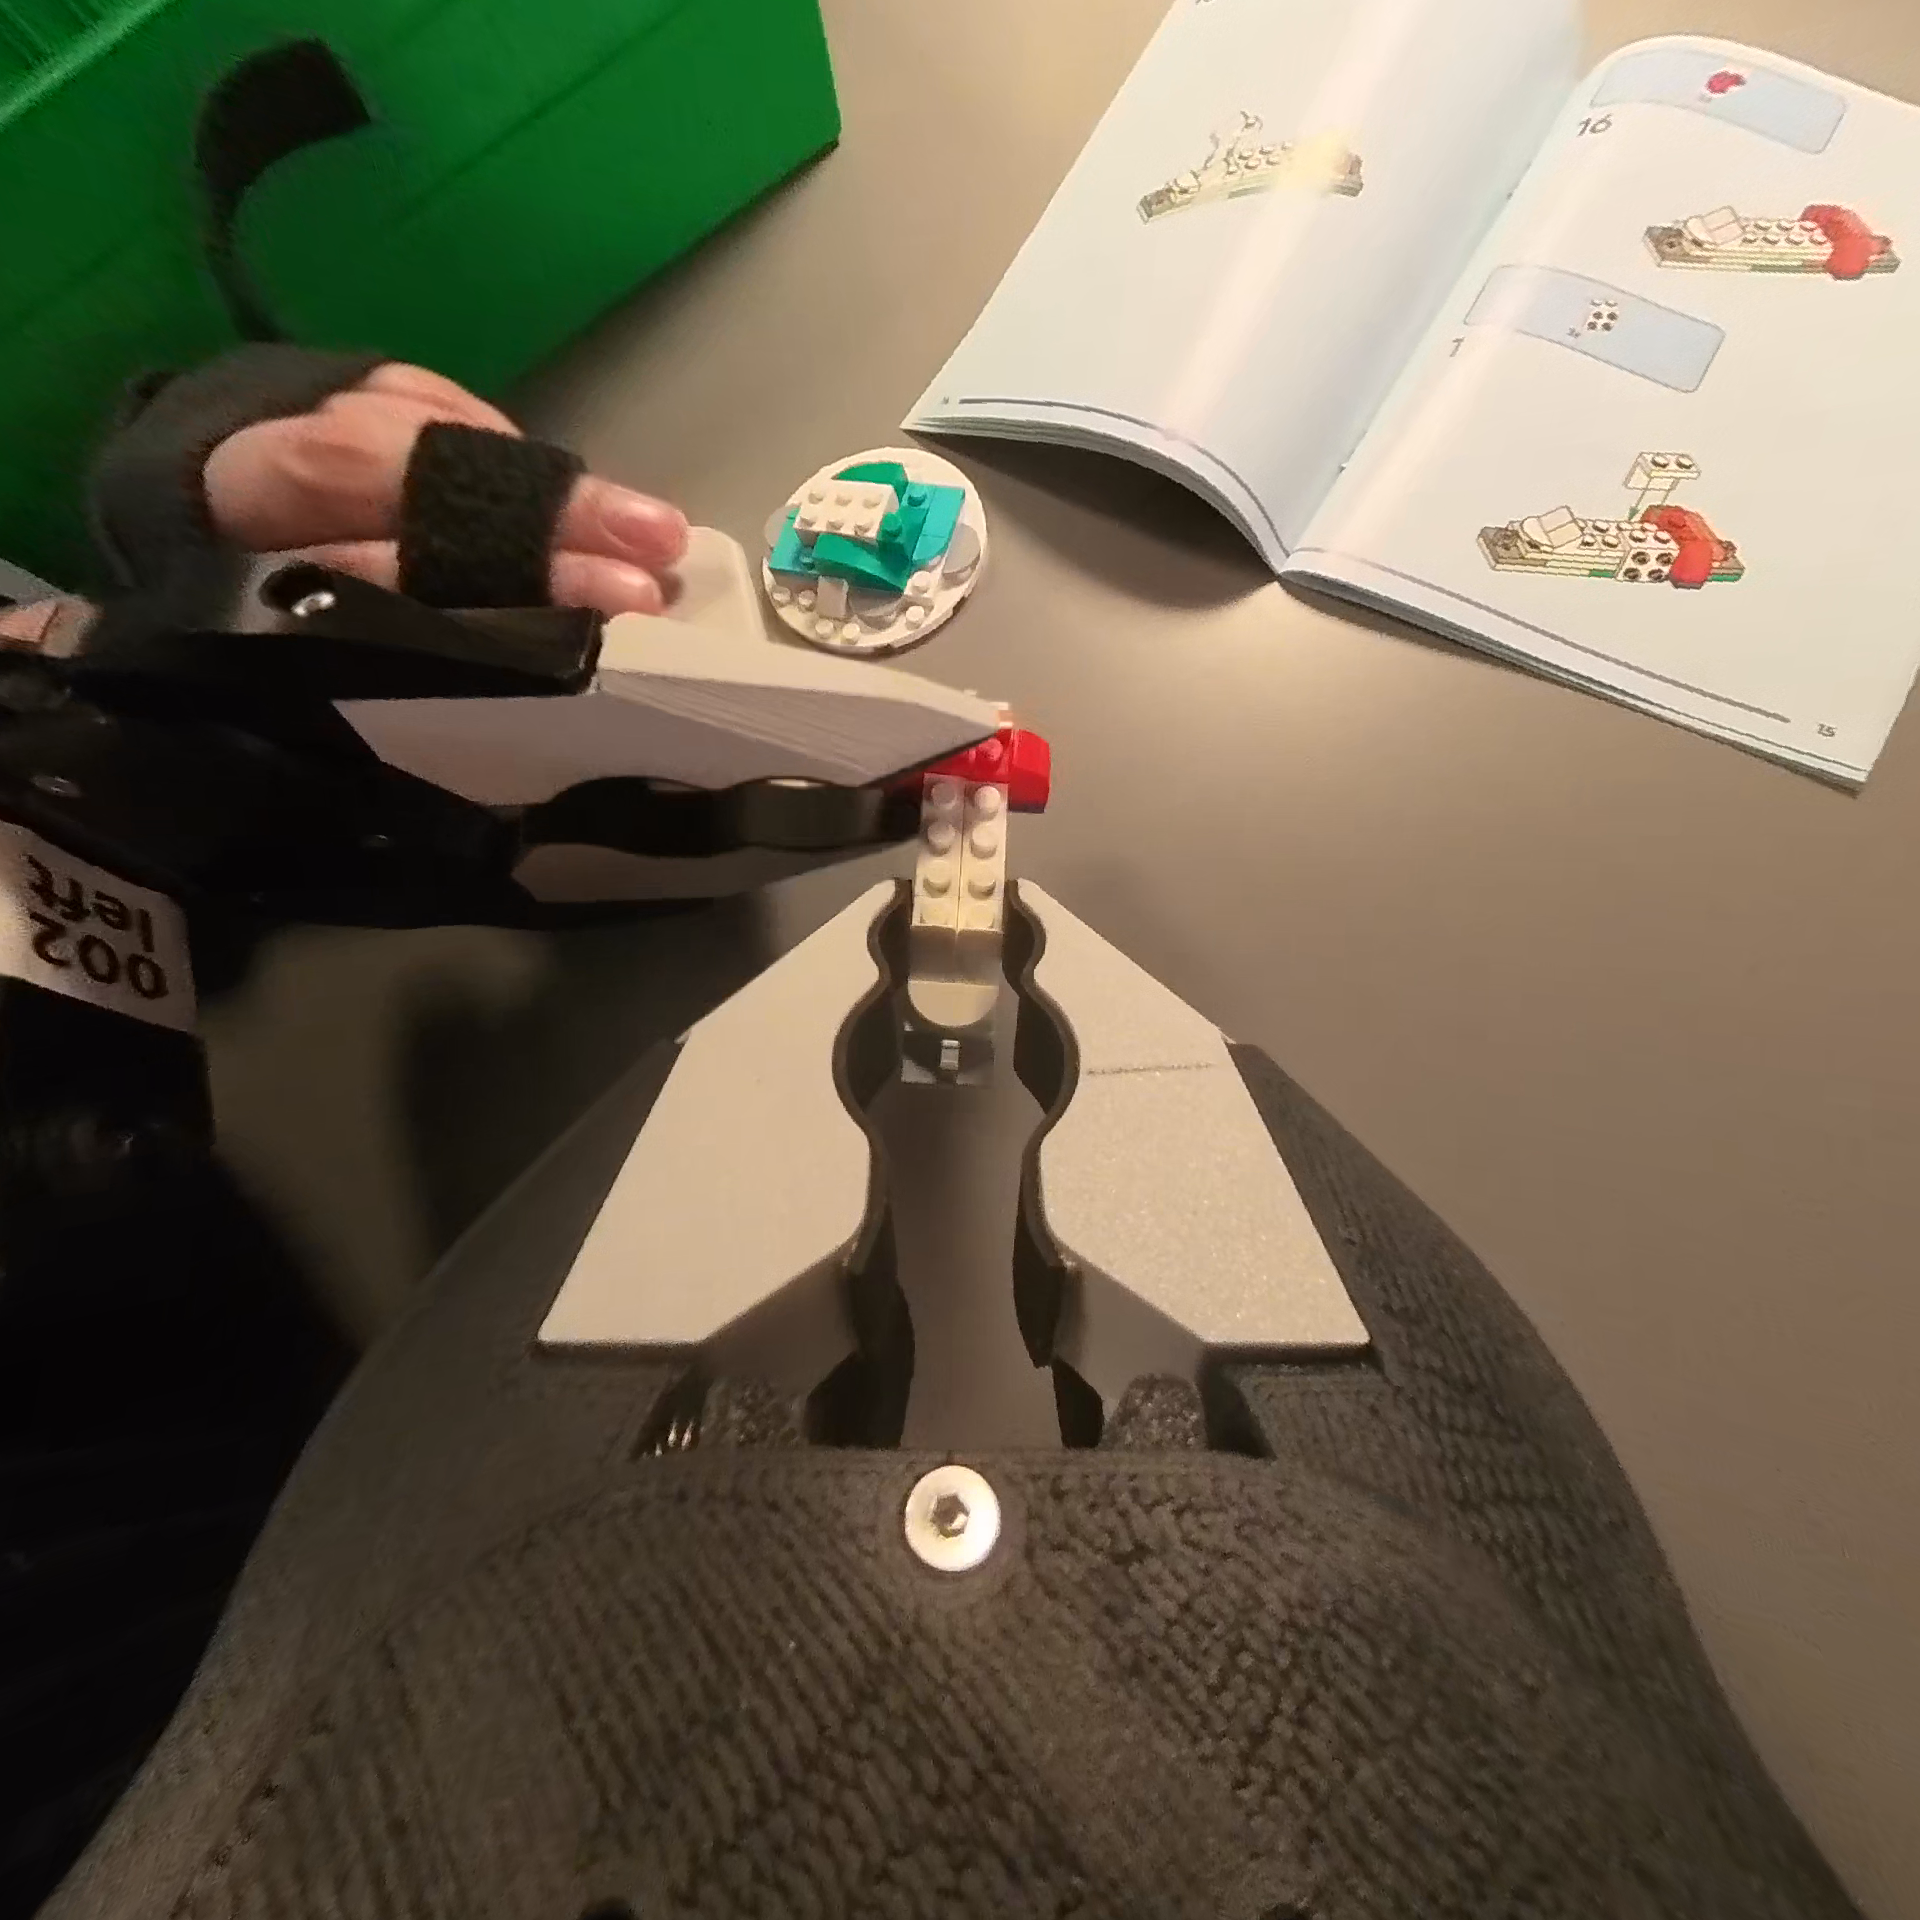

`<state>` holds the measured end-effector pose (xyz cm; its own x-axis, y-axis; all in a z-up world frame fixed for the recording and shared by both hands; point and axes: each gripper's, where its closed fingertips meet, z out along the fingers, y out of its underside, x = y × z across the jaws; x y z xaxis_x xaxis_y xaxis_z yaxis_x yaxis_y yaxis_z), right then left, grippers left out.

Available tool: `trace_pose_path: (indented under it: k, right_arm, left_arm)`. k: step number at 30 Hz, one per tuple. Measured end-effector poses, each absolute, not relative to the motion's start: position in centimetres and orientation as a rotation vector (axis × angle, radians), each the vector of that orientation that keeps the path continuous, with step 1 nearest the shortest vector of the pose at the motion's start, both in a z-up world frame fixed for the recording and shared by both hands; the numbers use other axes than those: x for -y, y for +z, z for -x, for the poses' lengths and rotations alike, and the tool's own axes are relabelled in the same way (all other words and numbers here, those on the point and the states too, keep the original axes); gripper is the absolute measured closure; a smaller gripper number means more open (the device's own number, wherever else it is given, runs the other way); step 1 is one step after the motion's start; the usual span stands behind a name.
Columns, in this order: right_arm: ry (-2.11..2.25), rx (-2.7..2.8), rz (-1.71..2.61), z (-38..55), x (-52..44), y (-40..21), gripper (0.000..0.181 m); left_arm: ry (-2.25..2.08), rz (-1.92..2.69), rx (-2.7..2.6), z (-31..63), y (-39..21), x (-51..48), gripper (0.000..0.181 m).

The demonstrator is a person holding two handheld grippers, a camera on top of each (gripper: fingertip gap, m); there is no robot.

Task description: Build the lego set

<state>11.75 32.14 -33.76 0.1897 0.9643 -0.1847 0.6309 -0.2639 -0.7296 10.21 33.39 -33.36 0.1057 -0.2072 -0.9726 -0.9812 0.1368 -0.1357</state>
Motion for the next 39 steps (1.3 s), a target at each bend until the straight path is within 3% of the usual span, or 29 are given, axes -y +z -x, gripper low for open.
trace_pose_path:
  k: [18,20,25,32,39]
  right_arm:
    - [0.926,1.448,2.004,-11.6,-31.9,-34.4,0.166]
    - [0.953,1.423,1.985,-11.3,-32.0,-33.8,0.164]
    - [0.956,1.441,1.751,-11.4,-32.5,-31.1,0.128]
    - [0.926,1.59,1.402,-13.4,-31.9,-29.0,0.126]
    - [0.84,1.735,1.0,-13.0,-28.5,-28.1,0.137]
  left_arm:
    - [0.868,1.37,-1.354,-10.0,-34.2,-33.1,0.163]
    - [0.768,1.431,-1.302,-10.0,-34.3,-33.2,0.162]
    - [0.462,1.519,-1.059,-9.2,-32.0,-33.3,0.162]
    - [-0.006,1.47,-0.938,-10.3,-29.4,-31.3,0.163]
    - [-0.296,1.381,-0.958,-12.1,-27.9,-29.0,0.163]
